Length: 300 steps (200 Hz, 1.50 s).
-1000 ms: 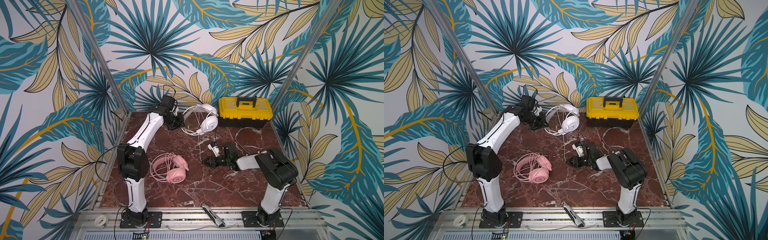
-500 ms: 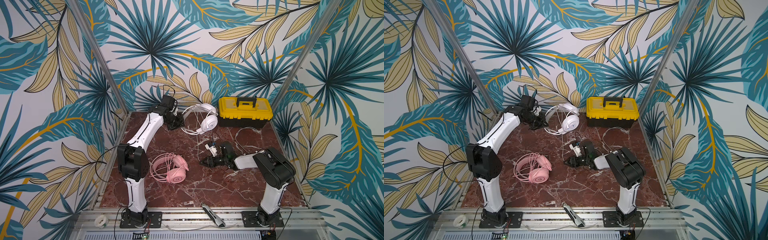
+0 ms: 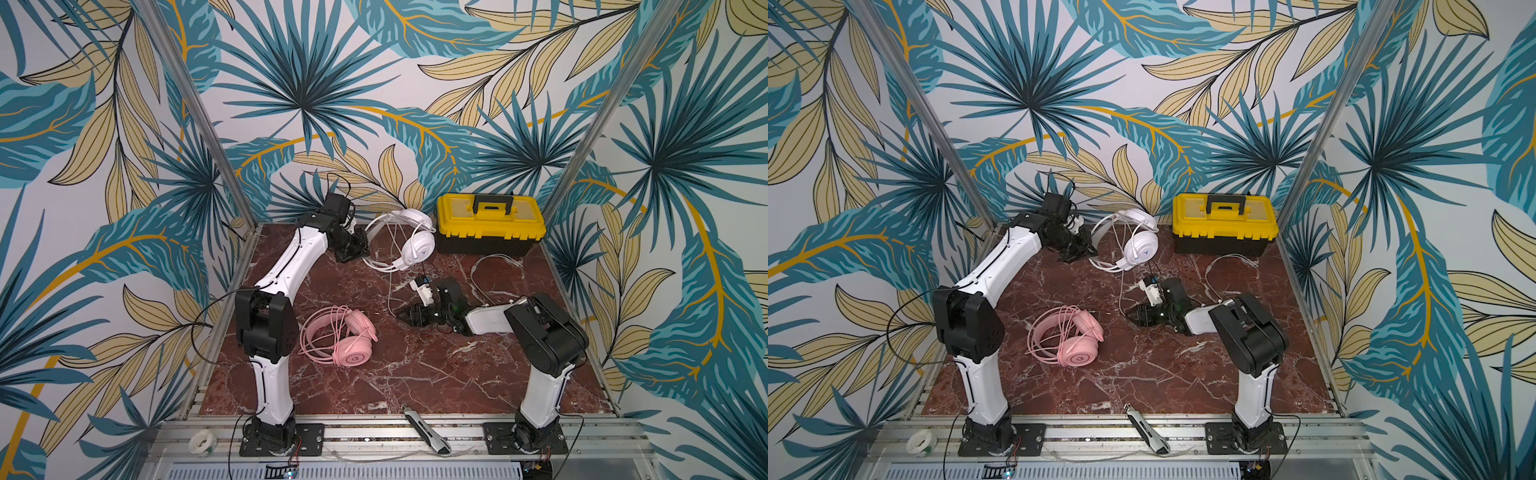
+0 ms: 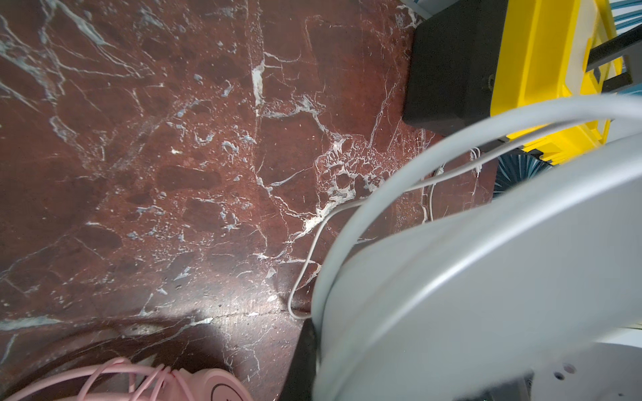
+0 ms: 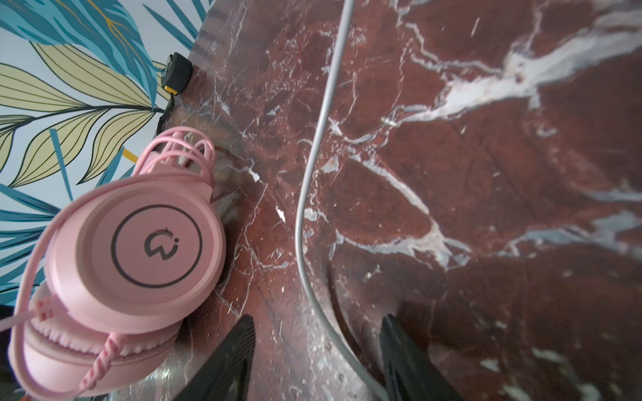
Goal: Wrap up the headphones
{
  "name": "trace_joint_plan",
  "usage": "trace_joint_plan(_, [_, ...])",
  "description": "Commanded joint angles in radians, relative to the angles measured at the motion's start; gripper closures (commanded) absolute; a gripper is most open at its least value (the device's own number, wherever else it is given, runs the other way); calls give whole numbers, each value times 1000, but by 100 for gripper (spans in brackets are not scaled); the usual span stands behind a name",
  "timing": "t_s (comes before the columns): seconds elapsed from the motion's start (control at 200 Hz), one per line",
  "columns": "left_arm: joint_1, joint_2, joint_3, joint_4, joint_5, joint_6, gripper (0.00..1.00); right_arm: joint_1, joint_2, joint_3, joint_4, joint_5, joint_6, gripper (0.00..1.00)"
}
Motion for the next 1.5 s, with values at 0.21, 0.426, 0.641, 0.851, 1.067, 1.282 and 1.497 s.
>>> trace_joint_plan(0.21, [4,-36,3,48,54,-6,100,3,117,140,109,0,63,35])
trace_joint_plan(0.426, [4,-61,4,48,66,-7,100,3,152,165,195,69,112,33])
trace_joint_plan(0.641, [3,-76,-10,48,87,-10,100,3,209,222,245,109,131,30])
trace_joint_plan(0.851, [2,-90,-21,47,87,-10,100,4,294,341,263,148,200,29])
trace_joint_plan(1.067, [4,-88,-13,49,84,-16,100,13,397,458,259,80,279,34])
trace_joint_plan(1.282, [3,-77,4,48,89,-23,100,23,439,472,275,-17,328,41])
trace_joint_plan(1.497, [3,-70,24,48,81,-32,100,37,467,481,271,-107,366,55])
